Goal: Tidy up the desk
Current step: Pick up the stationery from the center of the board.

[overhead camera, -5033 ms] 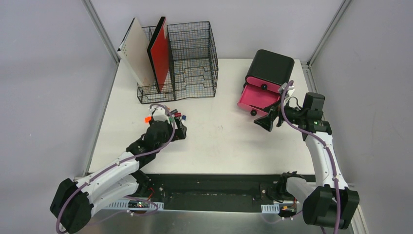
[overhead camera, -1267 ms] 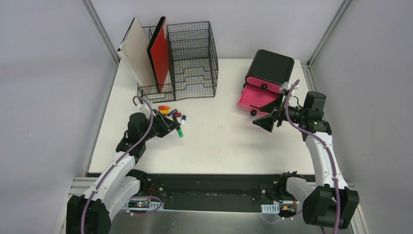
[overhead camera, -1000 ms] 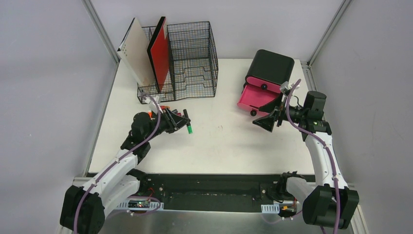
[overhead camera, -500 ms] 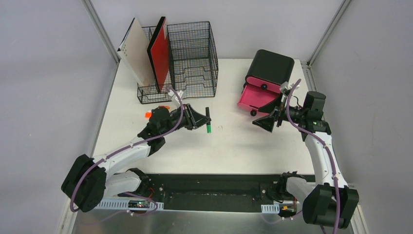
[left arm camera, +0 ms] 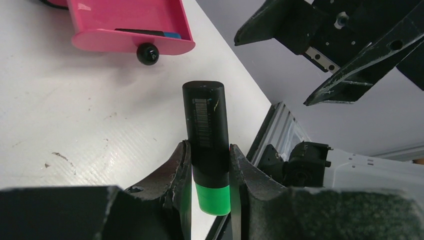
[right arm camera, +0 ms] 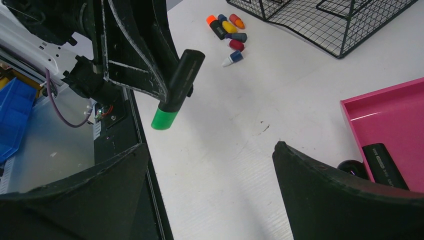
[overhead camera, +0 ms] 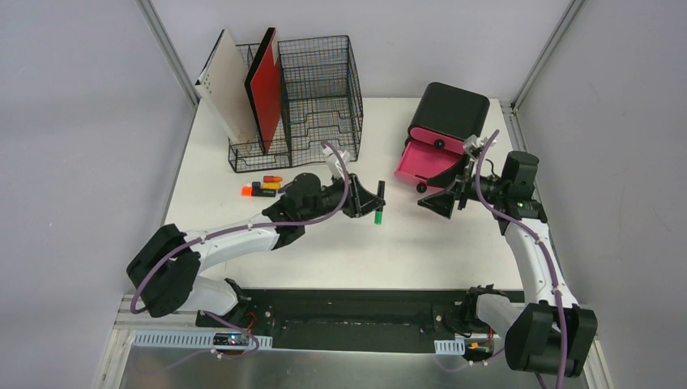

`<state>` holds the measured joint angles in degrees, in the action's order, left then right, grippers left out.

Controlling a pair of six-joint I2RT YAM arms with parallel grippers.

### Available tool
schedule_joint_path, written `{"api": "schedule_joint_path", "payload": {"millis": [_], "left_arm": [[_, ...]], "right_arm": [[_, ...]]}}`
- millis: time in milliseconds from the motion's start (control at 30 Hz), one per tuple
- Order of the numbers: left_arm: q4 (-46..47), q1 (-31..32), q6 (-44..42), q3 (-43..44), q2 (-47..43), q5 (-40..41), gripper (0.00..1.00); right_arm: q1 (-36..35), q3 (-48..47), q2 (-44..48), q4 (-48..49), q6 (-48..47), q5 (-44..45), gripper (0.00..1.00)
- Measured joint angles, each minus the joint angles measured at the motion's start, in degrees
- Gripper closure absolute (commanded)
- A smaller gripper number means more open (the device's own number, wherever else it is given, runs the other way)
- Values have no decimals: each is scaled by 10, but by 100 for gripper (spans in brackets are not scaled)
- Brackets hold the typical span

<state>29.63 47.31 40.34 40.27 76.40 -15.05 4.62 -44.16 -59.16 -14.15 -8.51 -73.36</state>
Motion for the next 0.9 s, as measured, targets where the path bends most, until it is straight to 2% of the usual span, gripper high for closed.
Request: {"api": "schedule_joint_path", "payload": {"millis": [300,533,900], "left_arm": [[-11,66,-57,75,74,42,100],[-14,115,-100,118,131,101,100],[-15,173,-140,156,171,244,100]], "right_arm": [[-10,1,-5,14,16,11,1],[-13,24,-5,63,66,33,2],[-19,28,-14,109,128,91,15]]}}
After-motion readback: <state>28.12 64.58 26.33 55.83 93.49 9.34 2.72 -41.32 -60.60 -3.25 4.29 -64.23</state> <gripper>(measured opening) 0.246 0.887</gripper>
